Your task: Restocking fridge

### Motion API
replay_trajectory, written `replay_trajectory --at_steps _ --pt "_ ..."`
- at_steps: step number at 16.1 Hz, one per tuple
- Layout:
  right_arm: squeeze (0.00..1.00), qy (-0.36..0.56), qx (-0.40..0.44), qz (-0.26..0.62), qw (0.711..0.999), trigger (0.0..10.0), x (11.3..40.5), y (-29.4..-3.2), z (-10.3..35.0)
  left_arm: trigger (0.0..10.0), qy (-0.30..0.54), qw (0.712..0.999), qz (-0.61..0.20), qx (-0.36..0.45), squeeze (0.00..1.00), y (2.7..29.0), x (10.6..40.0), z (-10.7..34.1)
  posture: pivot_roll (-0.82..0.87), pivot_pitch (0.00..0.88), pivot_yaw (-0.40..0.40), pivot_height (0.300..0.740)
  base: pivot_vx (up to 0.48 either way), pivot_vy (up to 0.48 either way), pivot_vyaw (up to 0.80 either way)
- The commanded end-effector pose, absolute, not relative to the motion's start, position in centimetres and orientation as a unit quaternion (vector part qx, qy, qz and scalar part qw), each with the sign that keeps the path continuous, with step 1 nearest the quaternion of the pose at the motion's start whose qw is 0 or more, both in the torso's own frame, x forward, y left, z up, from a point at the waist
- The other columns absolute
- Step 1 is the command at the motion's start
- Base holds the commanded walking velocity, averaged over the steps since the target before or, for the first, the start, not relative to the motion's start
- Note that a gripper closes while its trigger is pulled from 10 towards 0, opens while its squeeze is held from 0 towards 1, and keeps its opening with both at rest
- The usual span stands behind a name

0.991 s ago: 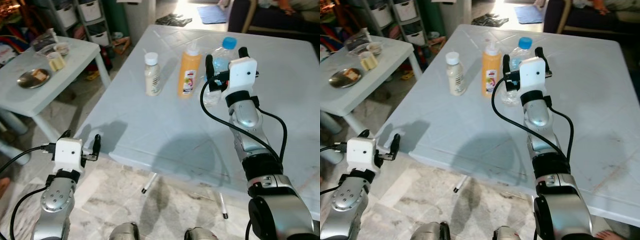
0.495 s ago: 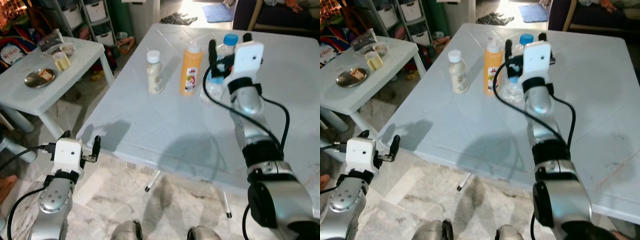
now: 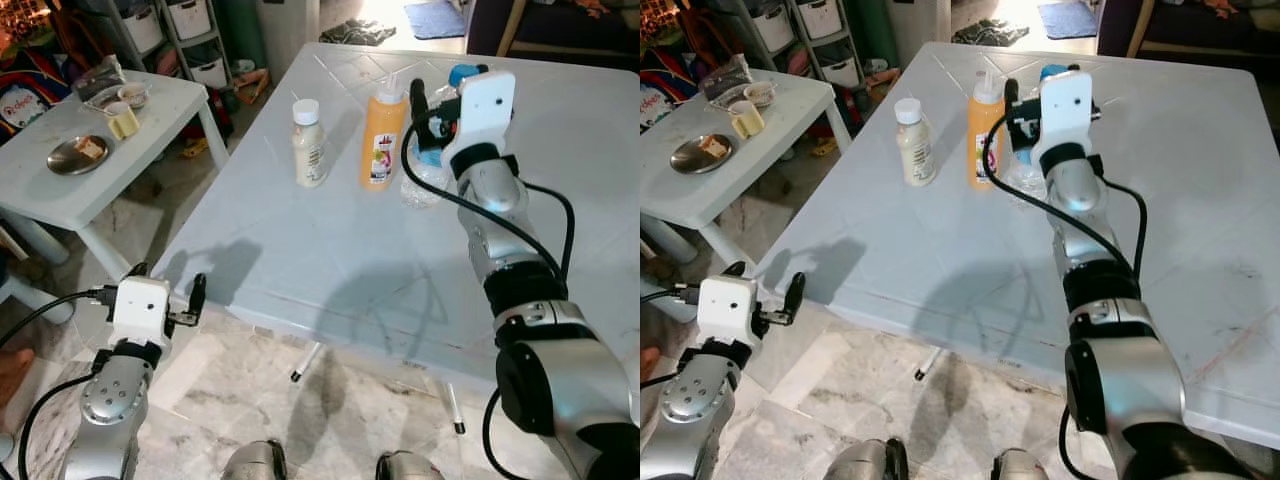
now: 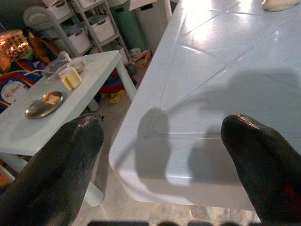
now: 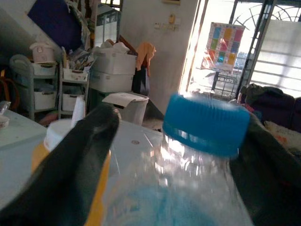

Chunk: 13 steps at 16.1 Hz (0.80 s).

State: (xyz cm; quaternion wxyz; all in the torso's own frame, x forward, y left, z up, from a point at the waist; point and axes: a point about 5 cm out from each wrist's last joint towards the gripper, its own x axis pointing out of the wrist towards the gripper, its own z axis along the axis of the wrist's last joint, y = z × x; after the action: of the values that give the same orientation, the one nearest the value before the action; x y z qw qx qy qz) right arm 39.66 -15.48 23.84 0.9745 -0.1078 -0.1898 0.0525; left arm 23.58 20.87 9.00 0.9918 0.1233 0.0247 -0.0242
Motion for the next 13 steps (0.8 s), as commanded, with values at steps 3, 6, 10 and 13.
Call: replay_trajectory --at_steps 3,6,10,13 --pt "0.00 -0.173 -0.127 0.058 0.975 1.0 40.0 -15.4 24.0 10.0 0.022 0.991 -0.022 0.131 0.00 20.8 23.5 9.3 0.06 0.123 0.090 0.740 0.000 0.000 0.00" --pt "0.00 -0.168 -0.136 0.061 0.974 0.0 39.7 -15.3 23.4 10.0 0.023 0.991 -0.025 0.131 0.00 20.6 23.6 9.2 0.05 0.124 0.086 0.740 0.000 0.000 0.00" --pt "0.00 -0.155 -0.159 0.056 0.973 0.0 39.3 -15.5 22.4 10.0 0.028 0.991 -0.025 0.127 0.00 20.3 23.3 8.8 0.04 0.122 0.070 0.740 0.000 0.000 0.00" --pt "0.00 -0.152 -0.147 0.051 0.976 0.0 38.1 -15.3 21.2 10.0 0.053 0.991 -0.009 0.120 0.00 20.0 22.6 7.7 0.04 0.100 0.062 0.740 0.000 0.000 0.00"
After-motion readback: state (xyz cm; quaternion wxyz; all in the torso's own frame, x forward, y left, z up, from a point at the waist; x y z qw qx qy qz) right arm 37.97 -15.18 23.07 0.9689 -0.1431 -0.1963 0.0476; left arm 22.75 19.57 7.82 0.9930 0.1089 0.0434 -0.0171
